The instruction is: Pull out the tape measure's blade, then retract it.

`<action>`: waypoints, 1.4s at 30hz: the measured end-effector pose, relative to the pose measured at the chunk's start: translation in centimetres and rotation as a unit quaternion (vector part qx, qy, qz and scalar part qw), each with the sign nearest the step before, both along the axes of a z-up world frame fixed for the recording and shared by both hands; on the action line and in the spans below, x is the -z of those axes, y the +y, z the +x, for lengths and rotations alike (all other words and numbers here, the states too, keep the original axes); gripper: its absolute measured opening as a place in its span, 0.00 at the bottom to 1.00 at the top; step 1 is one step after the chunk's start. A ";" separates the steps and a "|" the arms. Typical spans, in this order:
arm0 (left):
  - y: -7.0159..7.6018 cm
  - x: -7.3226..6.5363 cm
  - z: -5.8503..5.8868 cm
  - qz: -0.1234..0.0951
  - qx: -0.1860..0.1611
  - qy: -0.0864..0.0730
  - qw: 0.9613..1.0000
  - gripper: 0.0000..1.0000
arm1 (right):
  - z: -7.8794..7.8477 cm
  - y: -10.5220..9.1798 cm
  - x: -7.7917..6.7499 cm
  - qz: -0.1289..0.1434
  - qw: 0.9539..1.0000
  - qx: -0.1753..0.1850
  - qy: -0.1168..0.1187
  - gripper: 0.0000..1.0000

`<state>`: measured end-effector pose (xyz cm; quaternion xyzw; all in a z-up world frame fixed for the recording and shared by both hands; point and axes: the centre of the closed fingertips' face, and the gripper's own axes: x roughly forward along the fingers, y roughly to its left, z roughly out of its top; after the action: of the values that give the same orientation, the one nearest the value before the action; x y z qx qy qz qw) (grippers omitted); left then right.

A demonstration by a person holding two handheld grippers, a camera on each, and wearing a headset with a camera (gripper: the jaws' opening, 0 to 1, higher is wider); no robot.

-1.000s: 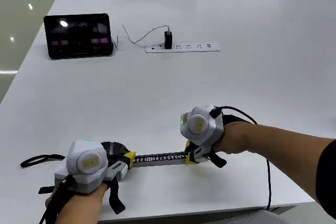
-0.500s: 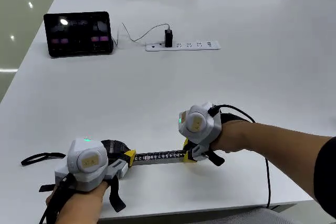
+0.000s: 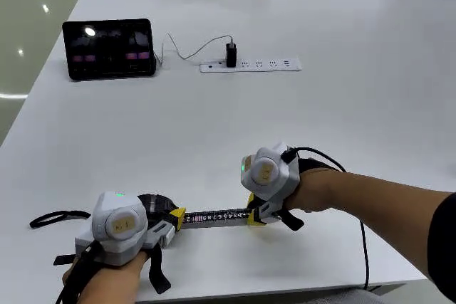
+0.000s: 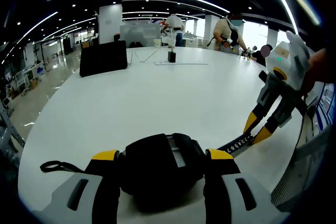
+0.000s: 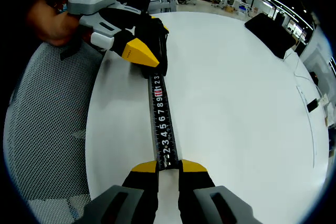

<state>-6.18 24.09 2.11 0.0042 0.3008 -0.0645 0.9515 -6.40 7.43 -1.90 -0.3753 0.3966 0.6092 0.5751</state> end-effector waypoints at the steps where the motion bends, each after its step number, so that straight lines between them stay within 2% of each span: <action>1: 0.0 0.0 0.0 0.000 0.000 0.000 1.000 0.60 | 0.0 0.1 0.0 0.000 1.000 0.000 0.000 0.10; 8: 0.0 0.0 0.0 0.000 0.001 0.000 1.000 0.60 | 0.0 0.3 0.0 -0.002 1.000 -0.009 -0.003 0.10; 42: 0.0 0.0 0.0 -0.004 0.000 0.000 1.000 0.60 | -0.2 1.3 -0.1 0.006 1.000 0.000 0.005 0.10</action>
<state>-6.16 24.09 2.11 0.0009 0.3006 -0.0658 0.9515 -6.55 8.68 -1.83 -0.3685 0.3958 0.6137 0.5753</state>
